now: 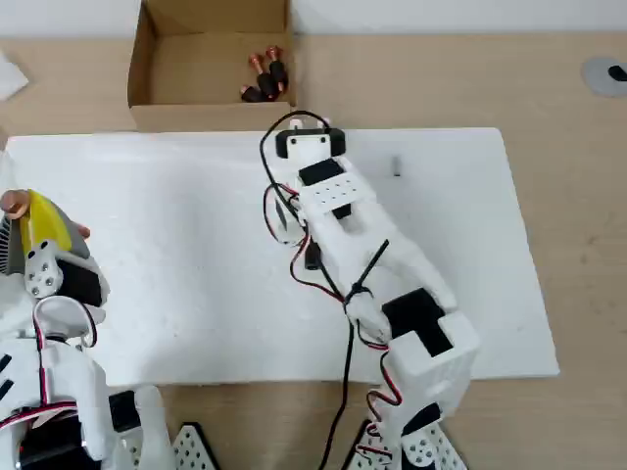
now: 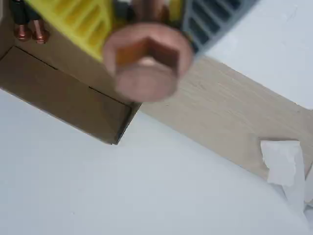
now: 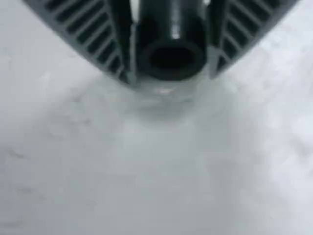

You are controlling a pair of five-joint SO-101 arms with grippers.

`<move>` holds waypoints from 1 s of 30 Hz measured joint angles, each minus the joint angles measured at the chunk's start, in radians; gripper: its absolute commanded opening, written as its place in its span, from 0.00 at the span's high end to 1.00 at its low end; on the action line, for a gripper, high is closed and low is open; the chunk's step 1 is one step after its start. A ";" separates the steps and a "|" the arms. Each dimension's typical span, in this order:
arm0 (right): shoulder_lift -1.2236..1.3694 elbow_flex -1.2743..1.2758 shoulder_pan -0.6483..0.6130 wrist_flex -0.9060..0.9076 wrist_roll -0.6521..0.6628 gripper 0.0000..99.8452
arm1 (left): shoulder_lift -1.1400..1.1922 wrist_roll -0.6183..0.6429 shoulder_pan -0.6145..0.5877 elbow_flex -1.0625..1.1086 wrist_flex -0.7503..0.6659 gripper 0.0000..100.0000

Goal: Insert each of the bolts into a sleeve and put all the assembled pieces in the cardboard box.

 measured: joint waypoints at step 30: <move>0.014 -0.060 -0.052 0.133 0.110 0.84 | -0.003 0.000 0.000 0.000 0.038 1.00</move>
